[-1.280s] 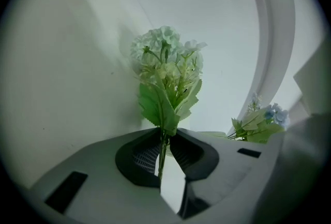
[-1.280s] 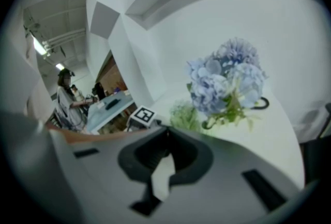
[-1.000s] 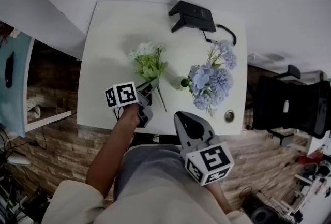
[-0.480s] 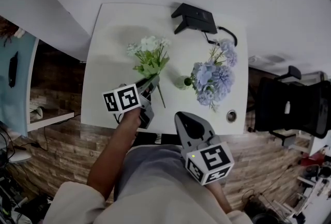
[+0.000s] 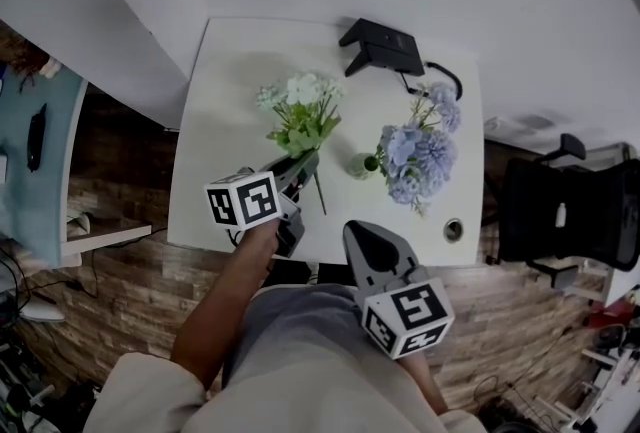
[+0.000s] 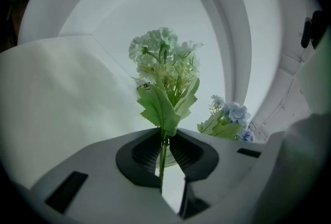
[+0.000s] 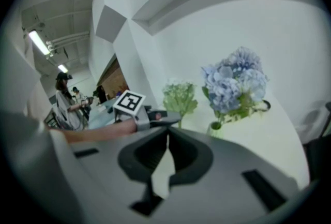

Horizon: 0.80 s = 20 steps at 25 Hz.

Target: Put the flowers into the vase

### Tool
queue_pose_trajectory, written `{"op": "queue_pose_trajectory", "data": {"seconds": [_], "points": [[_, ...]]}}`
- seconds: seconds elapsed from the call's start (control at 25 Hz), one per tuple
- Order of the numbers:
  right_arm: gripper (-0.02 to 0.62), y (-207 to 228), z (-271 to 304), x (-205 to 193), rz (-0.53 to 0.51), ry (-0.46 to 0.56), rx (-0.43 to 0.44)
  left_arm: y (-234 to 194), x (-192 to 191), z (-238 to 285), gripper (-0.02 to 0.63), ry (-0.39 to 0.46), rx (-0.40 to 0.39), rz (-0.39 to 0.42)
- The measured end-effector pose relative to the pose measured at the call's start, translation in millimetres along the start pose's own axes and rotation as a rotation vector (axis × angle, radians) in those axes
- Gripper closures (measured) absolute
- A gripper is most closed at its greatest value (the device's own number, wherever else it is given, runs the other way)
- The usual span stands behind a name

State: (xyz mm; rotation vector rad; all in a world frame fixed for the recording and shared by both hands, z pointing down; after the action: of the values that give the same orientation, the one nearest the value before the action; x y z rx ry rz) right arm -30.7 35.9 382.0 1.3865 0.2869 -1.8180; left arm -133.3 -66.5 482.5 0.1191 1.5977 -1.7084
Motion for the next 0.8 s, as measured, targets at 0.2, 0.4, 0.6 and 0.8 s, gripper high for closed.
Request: {"op": "queue_pose_trajectory", "data": {"seconds": [0.2,0.4,0.6,0.8], "points": [[0.572,-4.3,4.7,3.2,0.000,0.025,0.009,11.4,13.5,-10.0,0.535,0.025,-0.012,0.031],[0.572,-7.5,7.0,5.7,0.000,0.041,0.012,29.7,26.2,-17.2,0.535,0.054,-0.043,0.060],[0.572,-7.8,5.7,7.5,0.000,0.052,0.003,44.7,31.3,-21.2,0.535,0.065,-0.075,0.066],[0.572,-6.6,5.3,9.3,-0.002,0.059,-0.004,57.8,41.0,-19.6,0.535,0.090,-0.102,0.076]]}}
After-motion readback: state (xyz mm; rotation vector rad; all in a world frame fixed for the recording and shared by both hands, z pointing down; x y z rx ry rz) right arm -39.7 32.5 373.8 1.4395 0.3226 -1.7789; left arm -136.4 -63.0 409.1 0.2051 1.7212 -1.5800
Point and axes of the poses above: the fingertips, and each gripper's own axes: z forward along the fingers, y to its right, x out of its top, the point moved 2 cm from there along -z, backward along the fingers, and after that the axes turned 12 degrees about y, right-handed, at the moved point
